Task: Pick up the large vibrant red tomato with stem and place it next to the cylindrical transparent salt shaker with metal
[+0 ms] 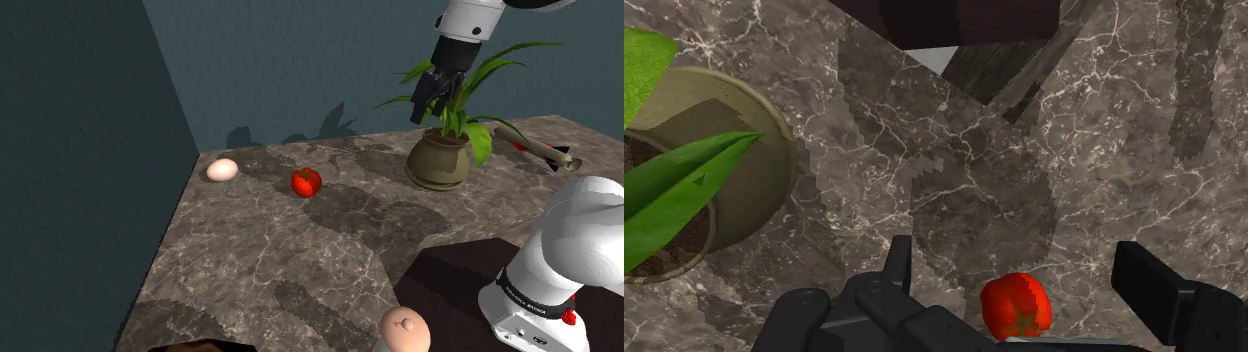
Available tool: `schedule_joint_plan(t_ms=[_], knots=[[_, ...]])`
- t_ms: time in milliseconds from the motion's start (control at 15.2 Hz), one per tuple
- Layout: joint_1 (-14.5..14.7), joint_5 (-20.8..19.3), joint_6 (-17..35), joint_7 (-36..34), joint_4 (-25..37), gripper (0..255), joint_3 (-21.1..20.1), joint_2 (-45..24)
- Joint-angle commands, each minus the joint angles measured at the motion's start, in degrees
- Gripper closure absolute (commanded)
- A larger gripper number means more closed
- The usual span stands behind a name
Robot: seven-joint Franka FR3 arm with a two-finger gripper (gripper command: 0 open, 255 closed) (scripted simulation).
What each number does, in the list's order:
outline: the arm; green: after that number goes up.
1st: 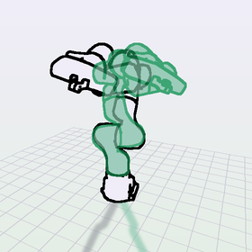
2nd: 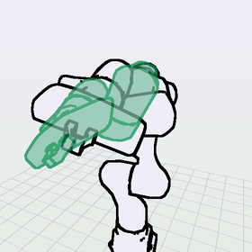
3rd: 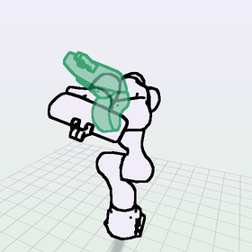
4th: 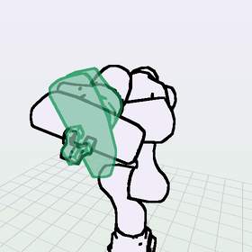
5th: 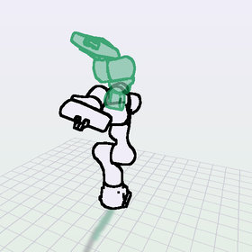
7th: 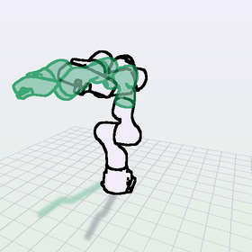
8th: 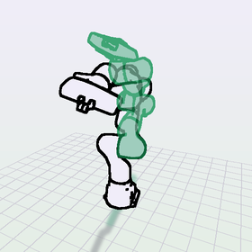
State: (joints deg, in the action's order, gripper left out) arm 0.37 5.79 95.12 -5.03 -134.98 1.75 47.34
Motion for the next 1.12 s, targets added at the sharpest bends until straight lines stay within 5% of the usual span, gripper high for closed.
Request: schedule_joint_plan(t_ms=[0, 594, 1056], knots=[[0.0, 0.0, 0.0, 0.0, 0.0, 0, 0.0, 0.0], [1.2, -10.4, 21.7, -3.4, -6.8, 0, -15.2, -8.4], [-4.5, -27.0, 36.5, -13.3, -8.0, 0, -29.2, -19.9]])
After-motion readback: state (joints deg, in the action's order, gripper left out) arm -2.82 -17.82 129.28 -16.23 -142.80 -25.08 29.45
